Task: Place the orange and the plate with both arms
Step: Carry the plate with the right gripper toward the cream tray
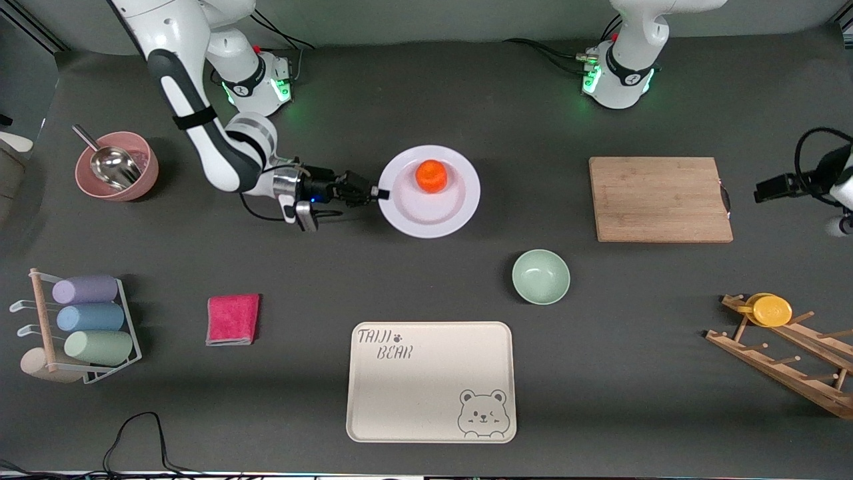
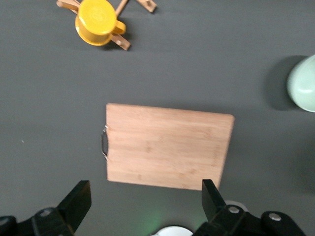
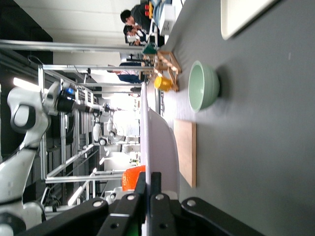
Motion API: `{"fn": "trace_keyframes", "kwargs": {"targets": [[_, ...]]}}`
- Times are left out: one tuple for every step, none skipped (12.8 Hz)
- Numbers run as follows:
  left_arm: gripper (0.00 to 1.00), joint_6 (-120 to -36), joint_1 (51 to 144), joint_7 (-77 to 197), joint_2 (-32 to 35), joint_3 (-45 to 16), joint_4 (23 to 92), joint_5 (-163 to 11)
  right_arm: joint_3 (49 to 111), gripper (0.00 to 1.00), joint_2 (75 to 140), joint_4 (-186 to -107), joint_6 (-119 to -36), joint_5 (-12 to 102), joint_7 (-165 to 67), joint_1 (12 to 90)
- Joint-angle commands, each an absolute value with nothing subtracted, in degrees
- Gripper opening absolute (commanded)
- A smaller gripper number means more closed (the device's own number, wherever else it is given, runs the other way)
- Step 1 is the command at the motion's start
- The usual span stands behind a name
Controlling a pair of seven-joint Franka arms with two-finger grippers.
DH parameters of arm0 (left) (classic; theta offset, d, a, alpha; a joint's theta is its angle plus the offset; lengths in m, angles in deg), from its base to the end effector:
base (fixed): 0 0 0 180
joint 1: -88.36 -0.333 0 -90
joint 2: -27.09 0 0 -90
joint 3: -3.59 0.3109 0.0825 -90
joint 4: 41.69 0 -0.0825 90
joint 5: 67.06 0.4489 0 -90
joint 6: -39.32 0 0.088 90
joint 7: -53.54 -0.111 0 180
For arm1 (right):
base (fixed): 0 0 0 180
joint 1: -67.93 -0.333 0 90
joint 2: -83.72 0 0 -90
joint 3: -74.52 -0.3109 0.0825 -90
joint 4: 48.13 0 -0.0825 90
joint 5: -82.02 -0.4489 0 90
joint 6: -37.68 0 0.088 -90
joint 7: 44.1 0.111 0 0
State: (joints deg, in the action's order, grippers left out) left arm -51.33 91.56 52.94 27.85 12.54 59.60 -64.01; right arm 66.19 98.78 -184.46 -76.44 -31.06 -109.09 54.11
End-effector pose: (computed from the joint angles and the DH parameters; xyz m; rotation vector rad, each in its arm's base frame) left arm 0.5988 0.0666 0.5196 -3.0857 -0.1304 0.2711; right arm 0.4680 0.2595 0.1629 -1.7226 0.1294 -0.1271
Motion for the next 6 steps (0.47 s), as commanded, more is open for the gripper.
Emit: {"fn": "trace_keyframes", "kwargs": {"targets": [[1.0,-49.1,92.8,56.2,30.5,11.1,58.9,-64.5,67.4,0.0,110.1,-168.5,-76.2,-27.9,-103.2,54.9],[1.0,-47.5,92.8,56.2,30.3,10.4,57.3,-64.5,68.4,0.0,113.7,-163.4,-76.2,-27.1,-102.0,54.8],[1.0,-45.9,92.0,56.4,29.6,9.7,55.4,-64.6,69.1,0.0,117.2,-158.0,-76.3,-26.0,-100.9,54.7],[1.0,-45.2,91.1,57.2,29.5,8.3,54.9,-64.7,69.9,0.0,120.7,-152.7,-76.8,-24.8,-99.8,54.5],[1.0,-45.0,88.3,57.5,29.5,5.5,54.7,-64.7,70.6,0.0,124.0,-146.8,-78.4,-22.9,-98.0,54.5],[1.0,-45.0,84.5,57.5,29.5,1.7,54.6,-64.7,71.3,0.0,126.8,-141.2,-79.3,-19.9,-94.8,54.5]]}}
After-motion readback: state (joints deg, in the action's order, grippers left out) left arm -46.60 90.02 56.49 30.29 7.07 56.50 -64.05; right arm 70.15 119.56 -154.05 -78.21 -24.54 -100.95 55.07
